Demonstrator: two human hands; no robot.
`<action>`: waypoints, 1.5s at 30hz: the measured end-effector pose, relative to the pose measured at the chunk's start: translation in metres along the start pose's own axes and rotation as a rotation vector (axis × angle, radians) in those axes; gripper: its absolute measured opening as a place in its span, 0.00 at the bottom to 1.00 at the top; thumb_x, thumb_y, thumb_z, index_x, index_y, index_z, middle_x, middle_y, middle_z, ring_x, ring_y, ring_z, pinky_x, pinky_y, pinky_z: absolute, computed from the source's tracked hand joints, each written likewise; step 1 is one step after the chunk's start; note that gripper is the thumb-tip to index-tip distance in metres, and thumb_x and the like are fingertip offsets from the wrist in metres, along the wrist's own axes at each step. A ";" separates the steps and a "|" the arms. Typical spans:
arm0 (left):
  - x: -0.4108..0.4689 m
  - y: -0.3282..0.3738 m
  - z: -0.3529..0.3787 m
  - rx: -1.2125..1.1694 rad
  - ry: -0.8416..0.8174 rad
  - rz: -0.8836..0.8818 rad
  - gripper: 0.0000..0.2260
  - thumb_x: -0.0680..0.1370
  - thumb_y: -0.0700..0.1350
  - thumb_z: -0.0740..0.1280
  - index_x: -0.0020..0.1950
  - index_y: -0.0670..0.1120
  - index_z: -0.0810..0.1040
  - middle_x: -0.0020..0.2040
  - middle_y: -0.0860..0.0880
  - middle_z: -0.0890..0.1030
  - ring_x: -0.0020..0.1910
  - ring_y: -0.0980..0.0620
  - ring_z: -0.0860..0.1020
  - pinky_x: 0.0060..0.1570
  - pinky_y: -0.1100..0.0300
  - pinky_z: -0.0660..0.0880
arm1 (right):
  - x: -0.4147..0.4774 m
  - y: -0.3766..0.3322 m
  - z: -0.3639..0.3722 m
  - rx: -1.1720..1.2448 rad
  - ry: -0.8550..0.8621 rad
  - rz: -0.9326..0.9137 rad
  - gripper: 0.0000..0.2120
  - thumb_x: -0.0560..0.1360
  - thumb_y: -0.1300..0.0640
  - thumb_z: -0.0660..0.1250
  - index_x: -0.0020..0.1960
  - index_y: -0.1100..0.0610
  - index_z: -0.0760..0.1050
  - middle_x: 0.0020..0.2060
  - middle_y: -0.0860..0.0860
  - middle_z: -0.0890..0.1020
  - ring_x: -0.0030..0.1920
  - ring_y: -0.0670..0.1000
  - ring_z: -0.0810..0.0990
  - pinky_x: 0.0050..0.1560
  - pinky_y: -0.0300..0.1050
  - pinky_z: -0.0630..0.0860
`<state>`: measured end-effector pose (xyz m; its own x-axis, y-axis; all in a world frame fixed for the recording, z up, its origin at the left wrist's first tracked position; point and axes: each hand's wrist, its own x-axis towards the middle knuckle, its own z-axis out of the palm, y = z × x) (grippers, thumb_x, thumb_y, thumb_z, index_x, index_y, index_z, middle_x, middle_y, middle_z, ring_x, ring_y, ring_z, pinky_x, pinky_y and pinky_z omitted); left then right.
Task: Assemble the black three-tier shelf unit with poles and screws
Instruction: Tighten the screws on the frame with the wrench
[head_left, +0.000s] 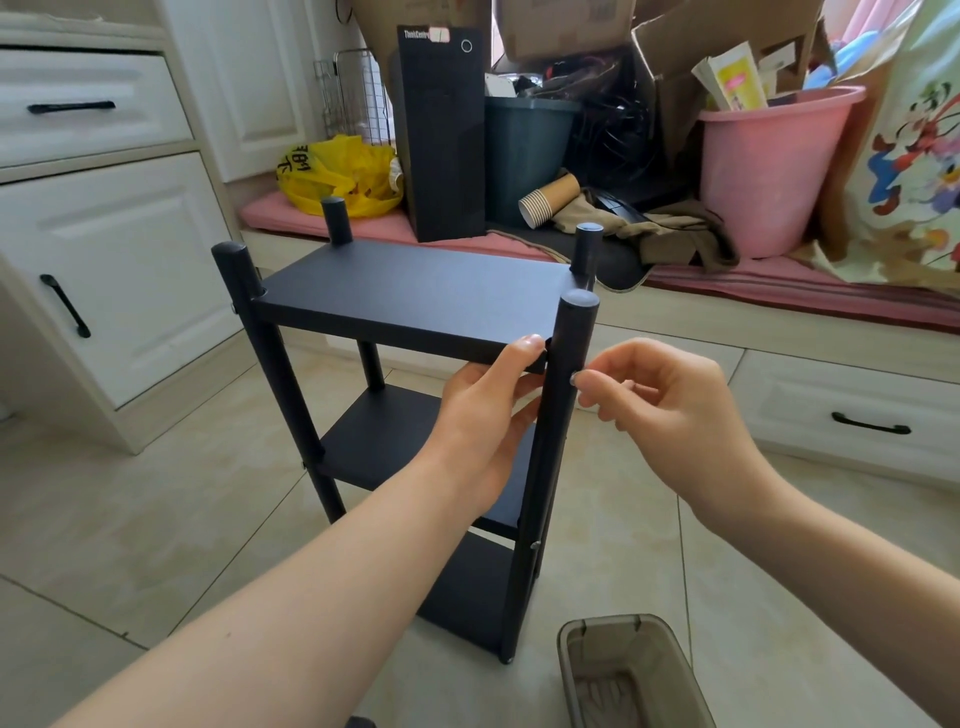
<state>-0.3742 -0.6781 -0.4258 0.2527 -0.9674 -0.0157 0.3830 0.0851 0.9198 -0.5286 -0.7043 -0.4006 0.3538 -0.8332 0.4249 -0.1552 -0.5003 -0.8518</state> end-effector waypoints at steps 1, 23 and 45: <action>0.000 0.000 0.000 -0.002 -0.005 0.002 0.18 0.82 0.48 0.65 0.65 0.36 0.78 0.51 0.45 0.85 0.51 0.51 0.83 0.58 0.53 0.77 | 0.000 0.000 0.000 -0.014 -0.008 -0.008 0.05 0.75 0.61 0.72 0.42 0.54 0.80 0.35 0.49 0.83 0.36 0.54 0.80 0.39 0.41 0.78; 0.002 -0.004 0.003 0.049 0.037 0.023 0.17 0.82 0.50 0.65 0.62 0.39 0.81 0.48 0.47 0.86 0.48 0.53 0.83 0.51 0.56 0.77 | 0.005 0.002 -0.001 -0.096 0.024 -0.004 0.05 0.74 0.58 0.73 0.41 0.52 0.79 0.34 0.48 0.83 0.34 0.50 0.79 0.37 0.39 0.76; -0.023 0.037 -0.013 1.284 0.192 0.846 0.17 0.73 0.55 0.77 0.56 0.48 0.82 0.52 0.53 0.81 0.58 0.53 0.73 0.57 0.61 0.71 | 0.023 0.013 -0.015 0.260 -0.255 0.212 0.19 0.75 0.58 0.73 0.60 0.38 0.80 0.56 0.46 0.84 0.57 0.48 0.83 0.59 0.52 0.77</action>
<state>-0.3546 -0.6496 -0.3967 0.1389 -0.6915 0.7088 -0.8938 0.2207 0.3905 -0.5363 -0.7337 -0.3972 0.5610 -0.8101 0.1703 -0.0224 -0.2205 -0.9751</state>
